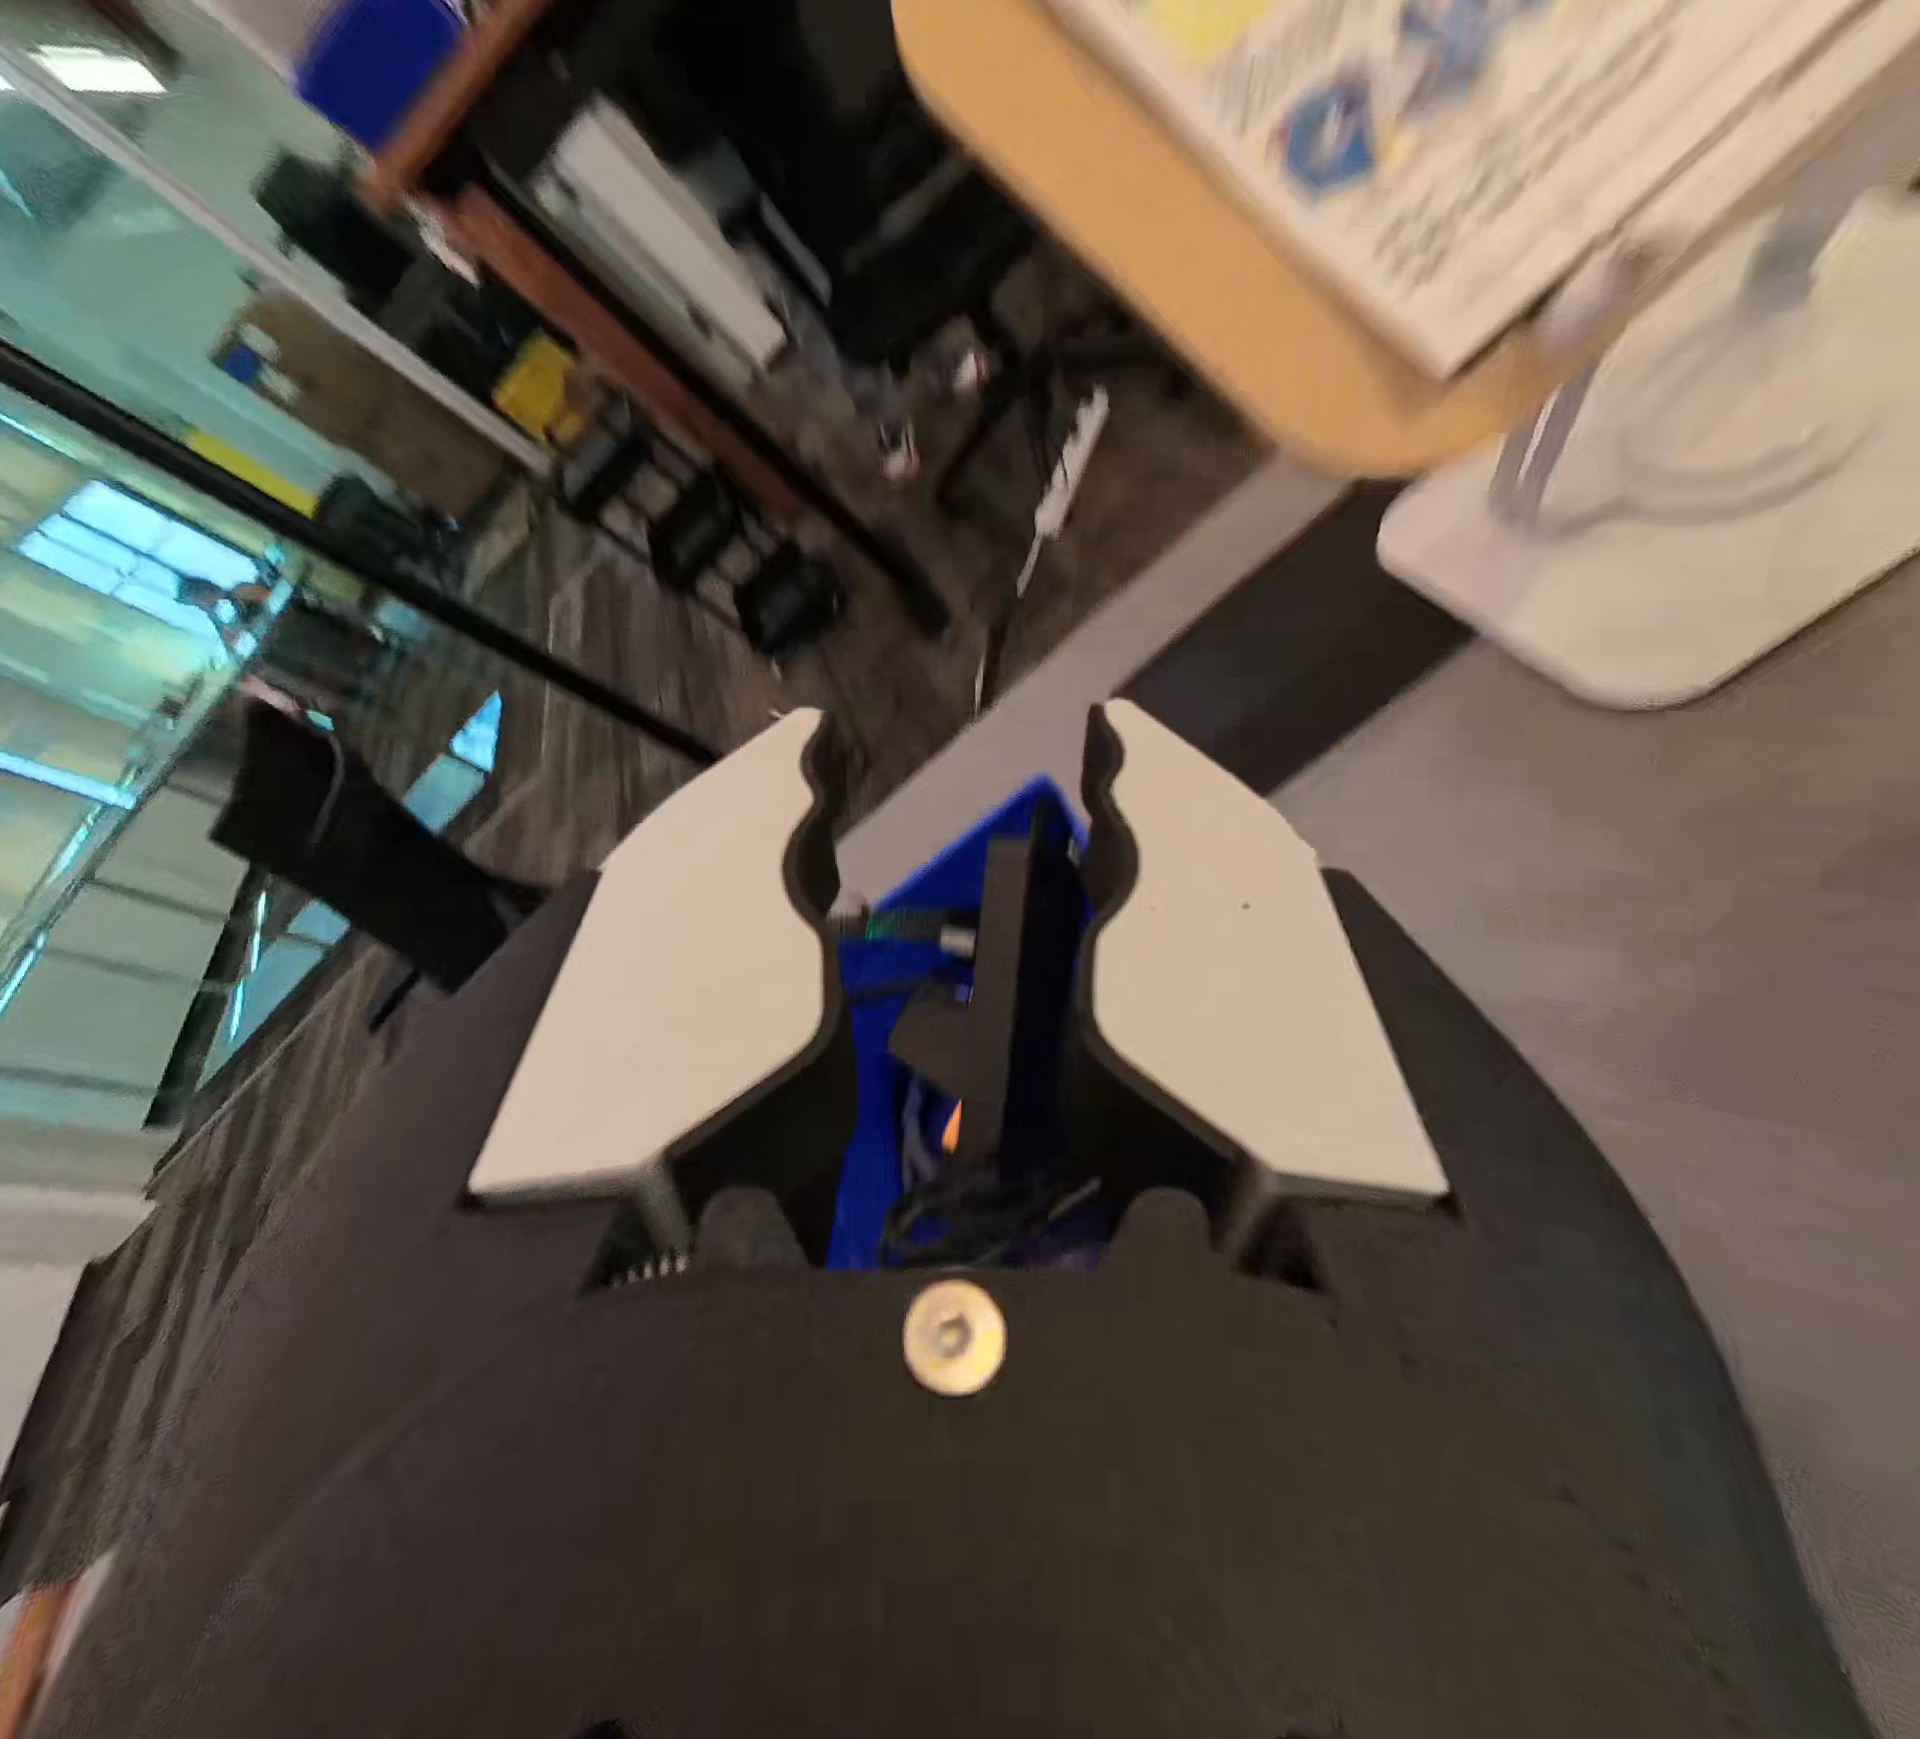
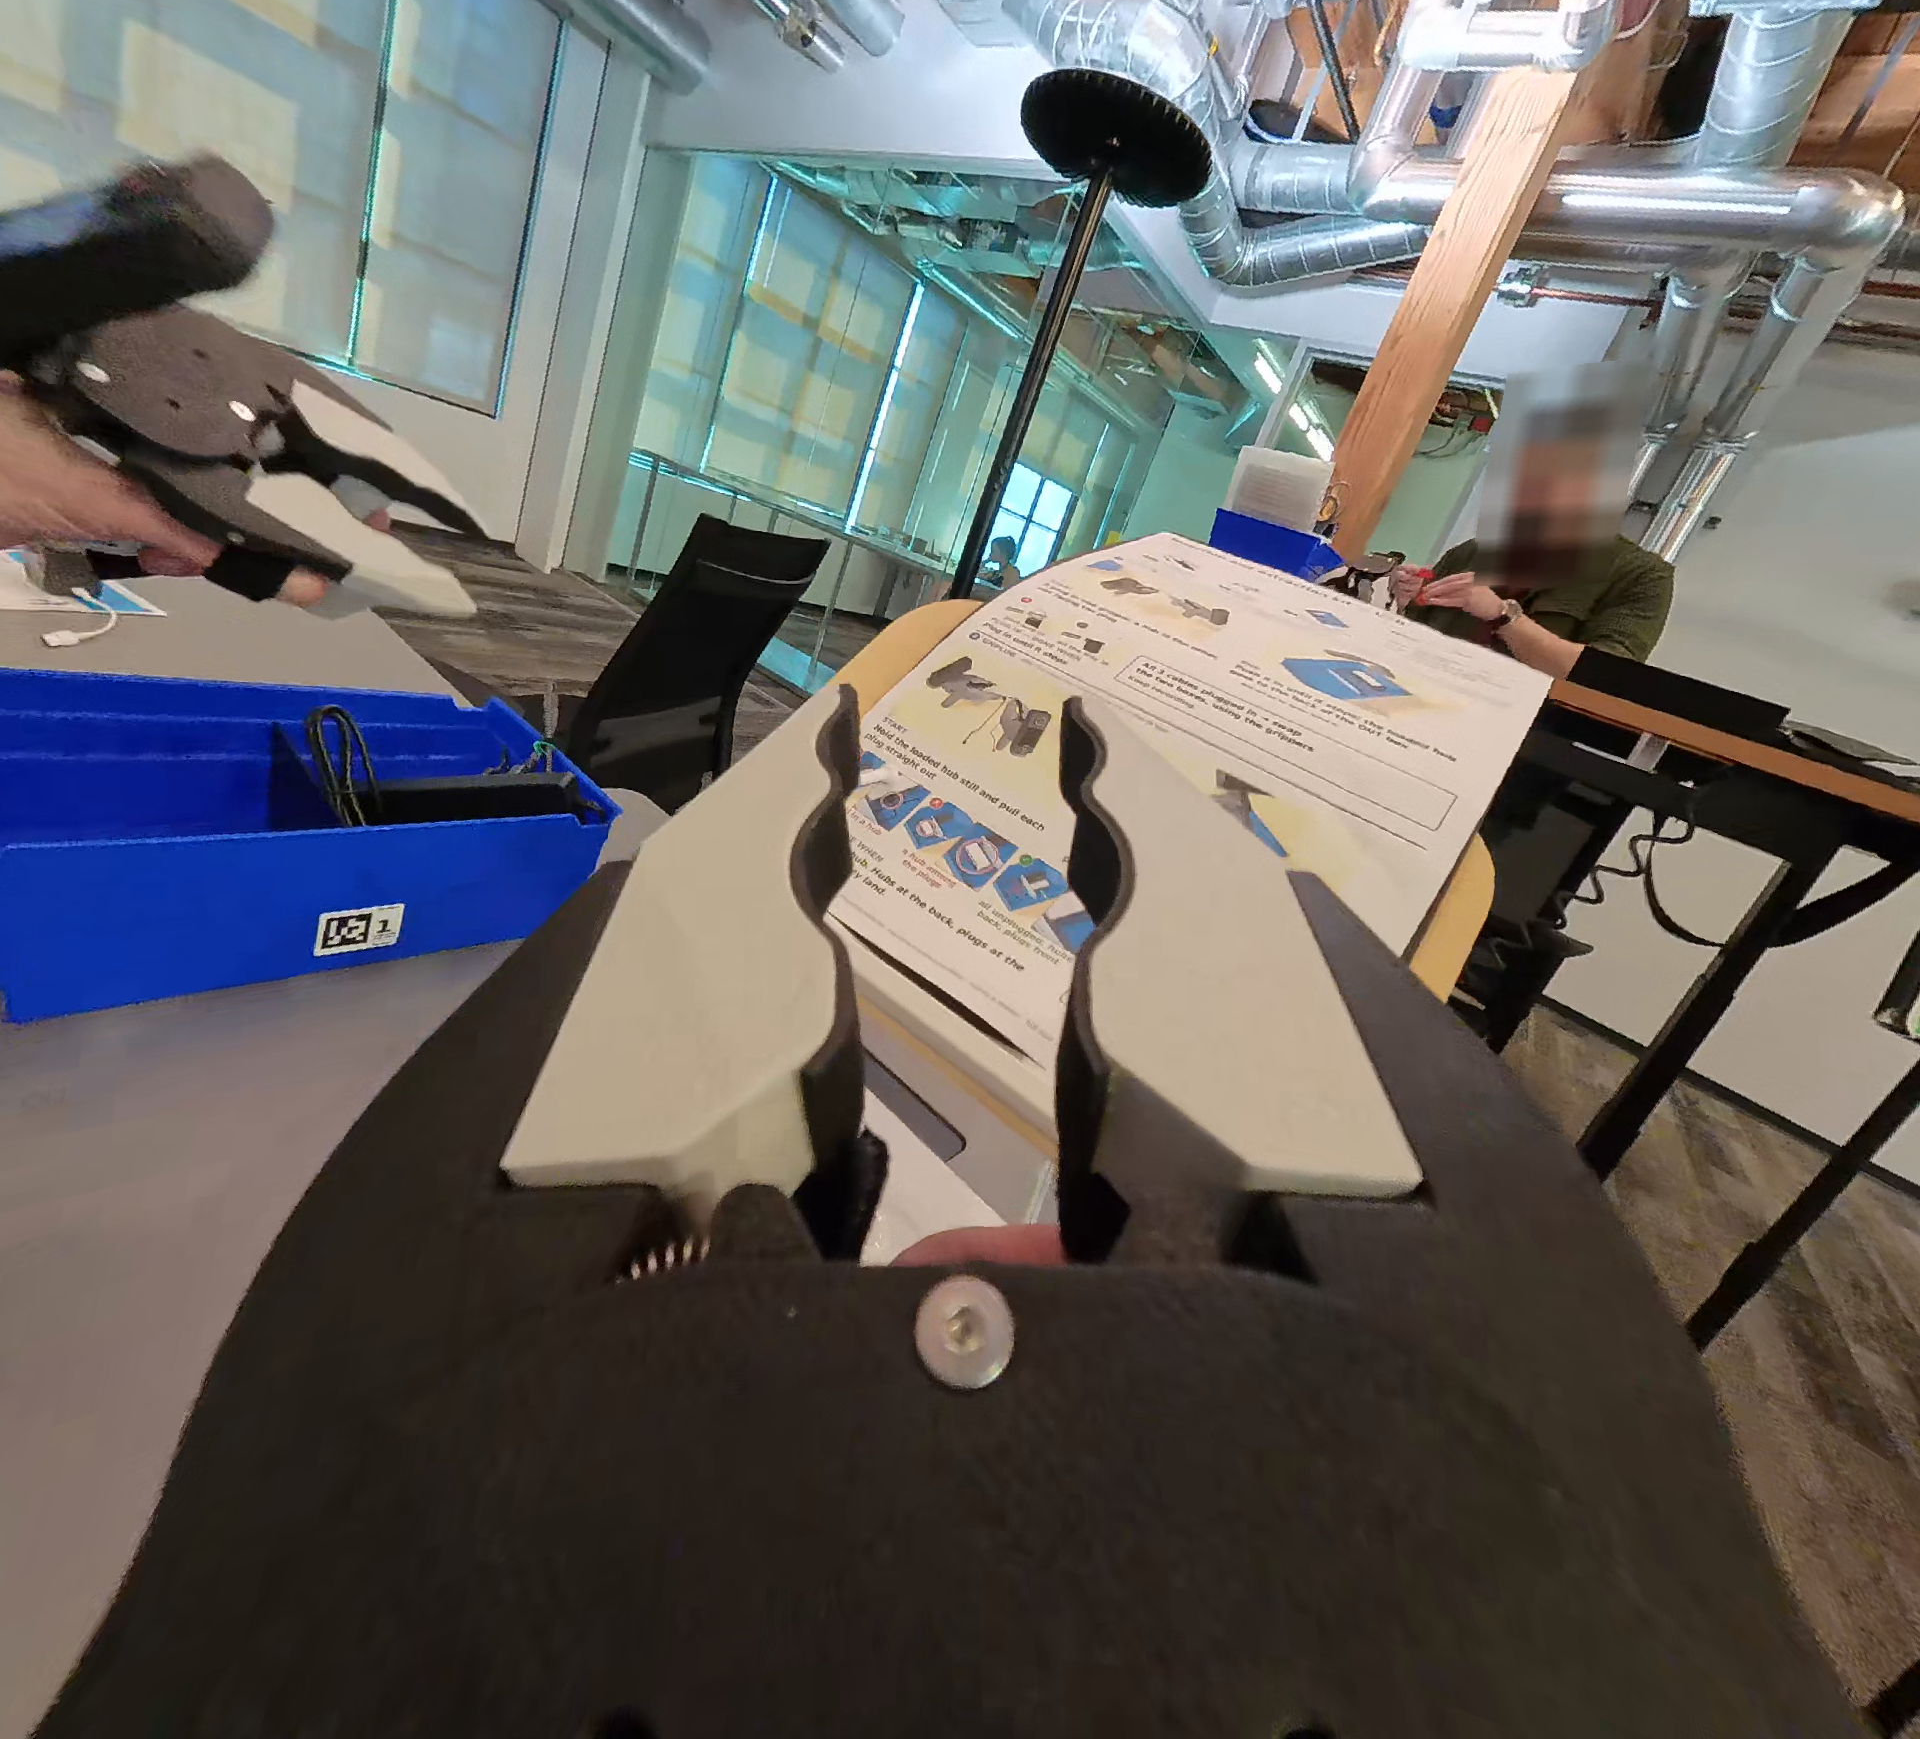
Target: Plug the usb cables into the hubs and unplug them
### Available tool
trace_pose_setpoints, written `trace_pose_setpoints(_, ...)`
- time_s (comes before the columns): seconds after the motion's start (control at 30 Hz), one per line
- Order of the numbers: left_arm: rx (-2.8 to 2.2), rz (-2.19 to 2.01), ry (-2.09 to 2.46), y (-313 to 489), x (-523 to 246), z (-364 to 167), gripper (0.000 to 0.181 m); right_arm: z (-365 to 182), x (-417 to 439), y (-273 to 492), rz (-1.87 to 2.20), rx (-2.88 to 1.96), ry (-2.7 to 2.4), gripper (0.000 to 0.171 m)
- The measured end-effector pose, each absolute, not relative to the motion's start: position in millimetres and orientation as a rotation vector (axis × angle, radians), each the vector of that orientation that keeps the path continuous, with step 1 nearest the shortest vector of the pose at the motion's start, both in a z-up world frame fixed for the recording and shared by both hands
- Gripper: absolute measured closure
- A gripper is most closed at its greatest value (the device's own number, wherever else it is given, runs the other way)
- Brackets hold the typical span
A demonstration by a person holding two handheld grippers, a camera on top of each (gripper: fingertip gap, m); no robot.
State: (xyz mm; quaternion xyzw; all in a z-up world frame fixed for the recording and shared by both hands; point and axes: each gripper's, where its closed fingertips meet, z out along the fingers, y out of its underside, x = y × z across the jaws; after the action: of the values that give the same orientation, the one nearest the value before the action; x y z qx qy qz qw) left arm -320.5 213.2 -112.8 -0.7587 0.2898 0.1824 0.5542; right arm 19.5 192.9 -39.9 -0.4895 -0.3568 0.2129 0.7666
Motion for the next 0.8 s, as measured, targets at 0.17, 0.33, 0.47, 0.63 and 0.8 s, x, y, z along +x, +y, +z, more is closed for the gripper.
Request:
trace_pose_setpoints(0.17,-2.166,0.495,0.851,226,-385,-200,0.123,-55,17,202,0.489,-1.110,-0.799,0.134)
trace_pose_setpoints(0.33,-2.391,0.513,0.911,234,-421,-257,0.119,-70,5,202,0.469,-1.131,-0.873,0.135)
trace_pose_setpoints(0.47,-2.507,0.467,0.933,244,-435,-290,0.119,-77,-5,198,0.469,-1.128,-0.927,0.134)
trace_pose_setpoints(0.63,-2.626,0.411,0.940,251,-444,-314,0.128,-80,-9,196,0.481,-1.124,-0.949,0.134)
trace_pose_setpoints(0.8,-2.679,0.325,1.024,251,-437,-328,0.145,-86,-14,197,0.497,-1.134,-0.963,0.134)
